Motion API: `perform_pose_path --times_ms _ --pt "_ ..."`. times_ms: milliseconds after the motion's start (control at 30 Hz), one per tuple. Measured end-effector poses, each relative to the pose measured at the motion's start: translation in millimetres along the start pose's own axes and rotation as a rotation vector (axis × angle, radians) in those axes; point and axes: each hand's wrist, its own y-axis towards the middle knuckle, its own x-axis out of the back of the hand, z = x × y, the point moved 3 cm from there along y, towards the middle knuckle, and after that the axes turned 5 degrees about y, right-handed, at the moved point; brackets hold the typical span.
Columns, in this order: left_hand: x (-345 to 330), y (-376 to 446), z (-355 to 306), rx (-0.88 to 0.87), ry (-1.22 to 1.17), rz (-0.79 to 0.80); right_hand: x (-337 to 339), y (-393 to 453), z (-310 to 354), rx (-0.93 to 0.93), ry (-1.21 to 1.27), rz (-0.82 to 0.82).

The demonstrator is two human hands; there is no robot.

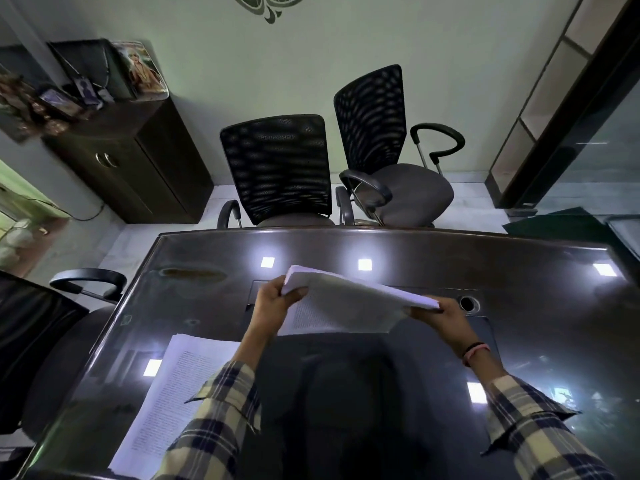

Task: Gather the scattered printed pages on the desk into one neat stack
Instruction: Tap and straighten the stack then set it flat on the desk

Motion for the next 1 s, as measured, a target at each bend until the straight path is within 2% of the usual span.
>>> perform_pose_path --times_ms 100,200,333,500,633,767,900,1000 --pt "-12.4 -10.4 27.6 0.084 -0.098 -0.029 -7.3 0.7 -3.2 -0.018 0.044 -0.1" --pt "-25.1 -18.7 44.1 0.135 -0.098 -0.041 -16.5 1.8 -12.5 0.008 -0.001 -0.19" --pt "-40.7 -30.2 64.5 0.204 -0.095 -0.068 -30.4 -7.9 -26.2 -0.069 -0.024 -0.284" --pt "-46.7 -37.5 83.6 0.222 -0.047 -0.05 -36.9 -23.7 -40.2 -0.185 -0.023 -0.272" --pt "-49.7 -33.5 70.7 0.166 -0.128 -0.061 -37.0 -19.6 -22.4 -0.141 0.062 -0.312" --pt "-52.4 -28.1 59.6 0.166 -0.195 -0.142 -36.0 -11.0 -13.6 -0.088 0.123 -0.359" --pt "-54.5 -22.9 59.8 0.188 -0.193 -0.149 -32.4 -7.9 -8.4 -0.069 0.059 -0.317" --pt "-51.3 -19.9 65.7 0.152 -0.152 -0.066 -27.2 3.4 -7.2 -0.043 -0.149 -0.188"
